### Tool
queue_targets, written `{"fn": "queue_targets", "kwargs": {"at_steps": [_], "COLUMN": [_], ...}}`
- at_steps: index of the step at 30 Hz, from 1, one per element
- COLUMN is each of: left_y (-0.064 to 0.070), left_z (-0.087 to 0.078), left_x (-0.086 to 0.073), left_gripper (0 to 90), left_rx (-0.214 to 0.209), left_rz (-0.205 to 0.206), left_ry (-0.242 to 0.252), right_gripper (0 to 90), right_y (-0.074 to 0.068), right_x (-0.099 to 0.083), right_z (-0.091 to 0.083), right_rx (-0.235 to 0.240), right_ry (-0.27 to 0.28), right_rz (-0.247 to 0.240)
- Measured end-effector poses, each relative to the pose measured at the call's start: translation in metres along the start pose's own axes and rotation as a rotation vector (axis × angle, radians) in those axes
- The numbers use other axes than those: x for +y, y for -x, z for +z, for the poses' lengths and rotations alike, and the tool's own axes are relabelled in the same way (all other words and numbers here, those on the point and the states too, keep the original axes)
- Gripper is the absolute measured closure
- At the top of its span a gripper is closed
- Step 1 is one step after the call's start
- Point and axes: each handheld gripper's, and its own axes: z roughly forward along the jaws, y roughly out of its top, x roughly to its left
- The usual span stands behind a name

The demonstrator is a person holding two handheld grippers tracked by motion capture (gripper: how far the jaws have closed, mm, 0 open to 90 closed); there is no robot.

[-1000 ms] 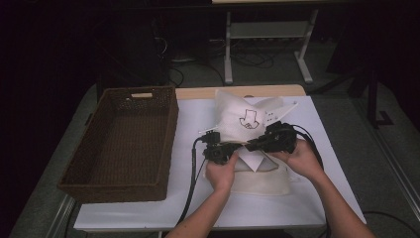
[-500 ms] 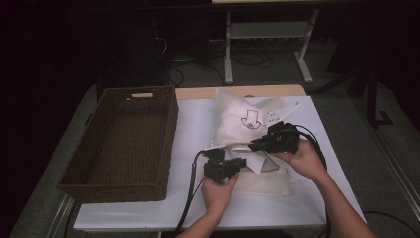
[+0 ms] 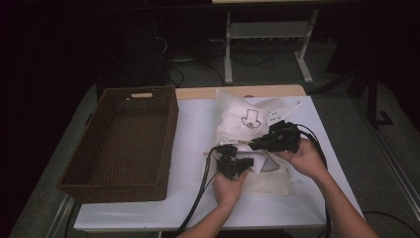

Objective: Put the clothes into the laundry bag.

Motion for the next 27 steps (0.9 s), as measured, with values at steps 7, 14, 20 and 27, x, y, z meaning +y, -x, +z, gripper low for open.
{"fn": "queue_targets", "kwargs": {"at_steps": [7,14,20,27], "left_y": [0.005,0.003,0.005,0.006], "left_z": [-0.012,-0.003,0.012,-0.005], "left_x": [-0.016,-0.014,-0.009,-0.017], "left_gripper": [78.4,75.6,76.9,70.8], "left_rx": [0.001,-0.051,-0.057,-0.059], "left_rz": [0.034,-0.010,-0.031,0.010], "left_ry": [-0.080,-0.053,-0.019,-0.049], "right_gripper": [83.4,83.4,83.4,83.2], "right_y": [0.002,-0.002,-0.003,-0.002], "right_x": [-0.002,0.001,-0.002,-0.005], "right_z": [-0.004,0.001,-0.001,-0.004], "right_rx": [-0.003,0.000,-0.004,-0.002], "right_ry": [0.007,0.002,-0.001,0.004], "right_rz": [0.003,-0.008,-0.008,-0.005]}}
